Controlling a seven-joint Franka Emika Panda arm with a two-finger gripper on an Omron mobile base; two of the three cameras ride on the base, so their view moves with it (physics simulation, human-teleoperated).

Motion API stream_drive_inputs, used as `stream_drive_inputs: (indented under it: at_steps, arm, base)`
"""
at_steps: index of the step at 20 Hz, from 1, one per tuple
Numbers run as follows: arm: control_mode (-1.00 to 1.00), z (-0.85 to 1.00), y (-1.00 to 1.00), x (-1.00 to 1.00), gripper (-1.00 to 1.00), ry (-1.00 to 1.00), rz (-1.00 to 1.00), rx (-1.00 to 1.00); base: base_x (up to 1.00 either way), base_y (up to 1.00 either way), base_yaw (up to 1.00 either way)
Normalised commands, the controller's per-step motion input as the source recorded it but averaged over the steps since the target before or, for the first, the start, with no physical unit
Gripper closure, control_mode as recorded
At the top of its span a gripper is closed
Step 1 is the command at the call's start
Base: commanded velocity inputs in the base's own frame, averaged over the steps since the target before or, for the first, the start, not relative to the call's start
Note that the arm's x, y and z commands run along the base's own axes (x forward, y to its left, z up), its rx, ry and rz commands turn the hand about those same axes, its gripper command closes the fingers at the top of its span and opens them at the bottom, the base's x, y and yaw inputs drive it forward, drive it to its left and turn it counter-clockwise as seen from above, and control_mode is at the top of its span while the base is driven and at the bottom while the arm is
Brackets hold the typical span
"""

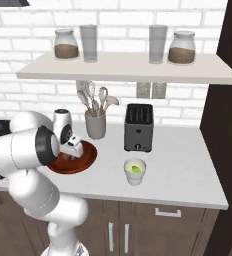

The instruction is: Grab a lemon wedge from the fridge and one ice cube from the ice bowl, and put them in the glass of lemonade.

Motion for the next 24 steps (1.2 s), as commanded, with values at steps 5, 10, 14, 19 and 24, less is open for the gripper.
stream_drive_inputs:
  at_steps: [5,10,14,19,24]
  arm:
    - [-1.0,-0.24,0.0,0.23,-1.0,0.0,0.0,0.0]
    - [-1.0,-0.23,0.02,0.02,-1.0,0.02,0.0,0.0]
    - [-1.0,-0.13,0.04,0.0,-1.0,0.01,0.0,0.0]
    - [-1.0,-0.06,0.05,-0.06,-1.0,0.03,0.0,0.0]
    - [-1.0,0.0,0.01,-0.21,-1.0,0.02,0.0,0.0]
  base:
    - [0.0,0.0,0.0]
    - [0.0,0.0,0.0]
    - [0.0,0.0,0.0]
    - [0.0,0.0,0.0]
    - [0.0,0.0,0.0]
